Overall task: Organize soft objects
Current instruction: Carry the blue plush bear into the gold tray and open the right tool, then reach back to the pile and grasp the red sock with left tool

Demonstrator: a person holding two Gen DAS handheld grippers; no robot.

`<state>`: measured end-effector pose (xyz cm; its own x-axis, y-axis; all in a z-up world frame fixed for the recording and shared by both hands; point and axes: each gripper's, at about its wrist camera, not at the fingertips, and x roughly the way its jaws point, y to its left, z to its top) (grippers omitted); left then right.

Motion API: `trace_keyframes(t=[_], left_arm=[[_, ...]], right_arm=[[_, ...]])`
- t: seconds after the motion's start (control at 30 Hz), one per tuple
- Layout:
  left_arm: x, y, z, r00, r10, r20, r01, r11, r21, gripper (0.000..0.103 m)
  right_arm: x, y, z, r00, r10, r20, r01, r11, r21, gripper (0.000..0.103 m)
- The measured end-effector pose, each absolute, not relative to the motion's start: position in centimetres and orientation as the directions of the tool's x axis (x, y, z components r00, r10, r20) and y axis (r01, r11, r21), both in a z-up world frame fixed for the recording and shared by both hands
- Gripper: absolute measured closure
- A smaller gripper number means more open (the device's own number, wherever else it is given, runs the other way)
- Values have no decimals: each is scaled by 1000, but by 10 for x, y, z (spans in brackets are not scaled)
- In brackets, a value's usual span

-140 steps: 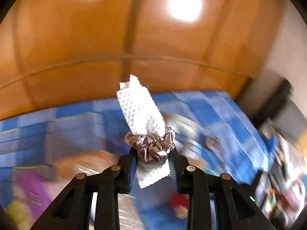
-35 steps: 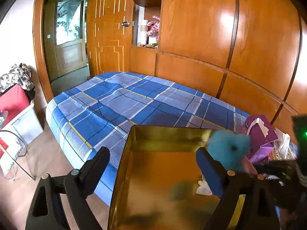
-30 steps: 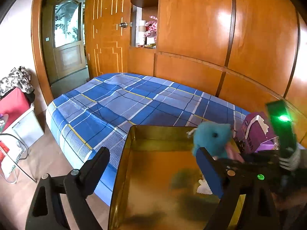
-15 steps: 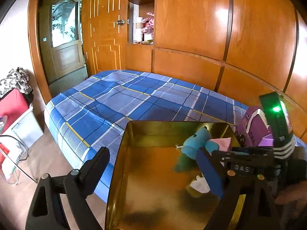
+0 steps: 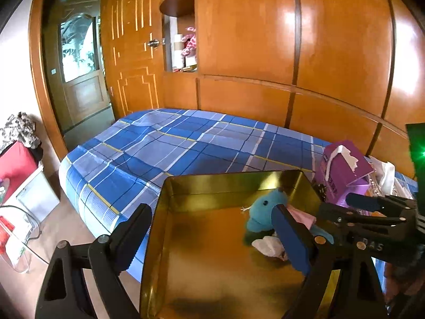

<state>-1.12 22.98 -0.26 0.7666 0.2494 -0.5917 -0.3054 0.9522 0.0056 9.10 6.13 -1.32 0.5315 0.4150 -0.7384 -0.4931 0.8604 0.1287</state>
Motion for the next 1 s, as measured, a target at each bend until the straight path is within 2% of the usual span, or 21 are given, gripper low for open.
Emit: trace_keyframes(t=[0.6,1.0], left_arm=[[-14,180,3,796,215,-566,-197,976,93,11],[-10,145,6,810,169,-561,-105,984,145,11]], right_arm=[[65,-26,10,657,368,-658,-355,921,161,45],[55,-122,8,723,237,-649,-152,971,186,45]])
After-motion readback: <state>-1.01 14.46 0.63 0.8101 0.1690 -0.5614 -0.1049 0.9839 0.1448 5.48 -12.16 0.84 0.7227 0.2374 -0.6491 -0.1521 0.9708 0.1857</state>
